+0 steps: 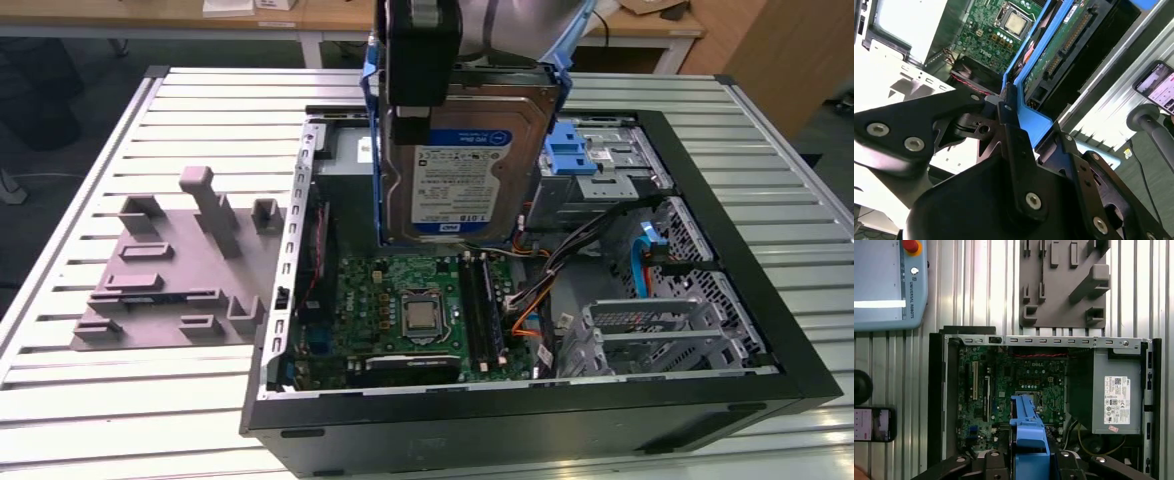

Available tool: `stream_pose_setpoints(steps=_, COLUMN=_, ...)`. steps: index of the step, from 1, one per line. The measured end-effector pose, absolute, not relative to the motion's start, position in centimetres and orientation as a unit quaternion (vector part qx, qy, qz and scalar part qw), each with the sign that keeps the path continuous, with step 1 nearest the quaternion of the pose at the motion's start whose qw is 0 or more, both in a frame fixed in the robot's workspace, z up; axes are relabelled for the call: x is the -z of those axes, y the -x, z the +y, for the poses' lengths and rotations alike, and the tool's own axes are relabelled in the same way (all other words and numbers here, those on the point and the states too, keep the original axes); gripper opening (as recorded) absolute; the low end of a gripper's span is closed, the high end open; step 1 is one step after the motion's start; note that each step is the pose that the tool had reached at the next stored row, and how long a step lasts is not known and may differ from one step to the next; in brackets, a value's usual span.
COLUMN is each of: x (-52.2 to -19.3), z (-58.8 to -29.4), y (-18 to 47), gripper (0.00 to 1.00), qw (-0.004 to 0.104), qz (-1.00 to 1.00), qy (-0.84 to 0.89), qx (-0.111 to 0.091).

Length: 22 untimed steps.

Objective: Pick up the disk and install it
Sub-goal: 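Insert the disk into the insertion slot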

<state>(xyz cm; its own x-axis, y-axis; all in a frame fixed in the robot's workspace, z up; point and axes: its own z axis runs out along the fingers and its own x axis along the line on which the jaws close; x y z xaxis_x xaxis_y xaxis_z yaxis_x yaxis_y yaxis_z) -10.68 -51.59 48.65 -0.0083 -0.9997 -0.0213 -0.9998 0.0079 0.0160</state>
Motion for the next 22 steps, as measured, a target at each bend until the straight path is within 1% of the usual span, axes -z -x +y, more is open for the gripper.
stream_pose_setpoints(steps=13, x=-48.6, z=-52.0, y=7.9, gripper=0.37, qw=0.002, qz=0.71, qy=0.704, qx=-0.013)
stream_pose_setpoints(steps=22, x=-48.6, z=-53.4, y=7.8, gripper=0.37, qw=0.002, qz=0.71, qy=0.704, qx=-0.013)
